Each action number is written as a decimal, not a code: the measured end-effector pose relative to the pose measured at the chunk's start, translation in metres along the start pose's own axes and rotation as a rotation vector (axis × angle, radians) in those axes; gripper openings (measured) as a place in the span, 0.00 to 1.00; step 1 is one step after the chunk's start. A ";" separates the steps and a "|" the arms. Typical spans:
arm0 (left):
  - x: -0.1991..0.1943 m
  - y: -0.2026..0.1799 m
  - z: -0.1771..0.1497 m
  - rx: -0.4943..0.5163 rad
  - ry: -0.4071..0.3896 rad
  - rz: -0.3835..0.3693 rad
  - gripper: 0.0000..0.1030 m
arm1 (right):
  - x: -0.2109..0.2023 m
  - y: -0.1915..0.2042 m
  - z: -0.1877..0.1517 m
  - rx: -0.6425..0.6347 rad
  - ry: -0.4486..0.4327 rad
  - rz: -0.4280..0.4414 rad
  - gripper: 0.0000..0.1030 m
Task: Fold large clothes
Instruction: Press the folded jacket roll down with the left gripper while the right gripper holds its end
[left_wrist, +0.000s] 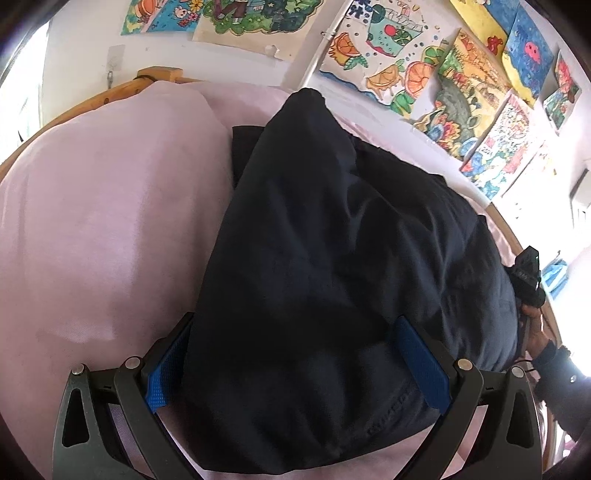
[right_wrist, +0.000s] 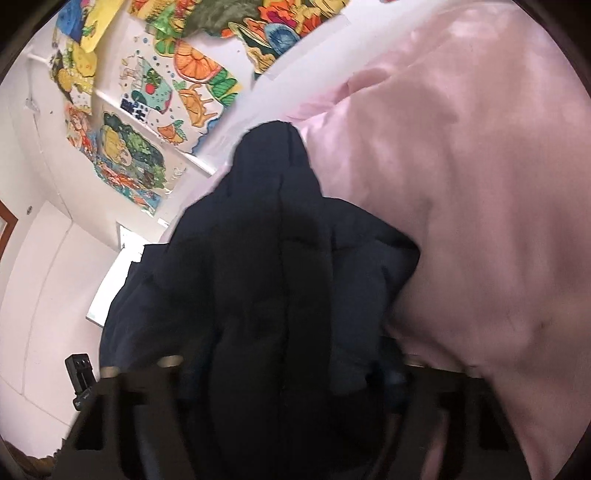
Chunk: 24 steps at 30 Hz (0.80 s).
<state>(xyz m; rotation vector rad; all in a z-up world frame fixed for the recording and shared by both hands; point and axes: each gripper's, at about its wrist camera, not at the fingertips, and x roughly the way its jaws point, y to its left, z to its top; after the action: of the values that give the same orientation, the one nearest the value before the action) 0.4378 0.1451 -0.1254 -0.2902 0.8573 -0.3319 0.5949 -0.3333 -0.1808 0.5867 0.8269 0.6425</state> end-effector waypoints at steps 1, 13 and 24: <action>-0.001 0.000 0.001 0.005 0.001 -0.022 0.99 | -0.004 0.005 -0.003 -0.016 -0.007 -0.016 0.39; 0.015 0.018 0.007 0.068 0.177 -0.241 0.99 | -0.024 0.019 -0.019 -0.070 -0.006 -0.149 0.24; 0.064 0.033 0.086 -0.013 0.270 -0.349 0.99 | -0.017 -0.003 -0.018 0.014 0.004 -0.095 0.37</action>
<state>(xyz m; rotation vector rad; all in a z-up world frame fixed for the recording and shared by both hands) 0.5489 0.1595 -0.1282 -0.4149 1.0754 -0.7027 0.5725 -0.3440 -0.1844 0.5554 0.8579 0.5517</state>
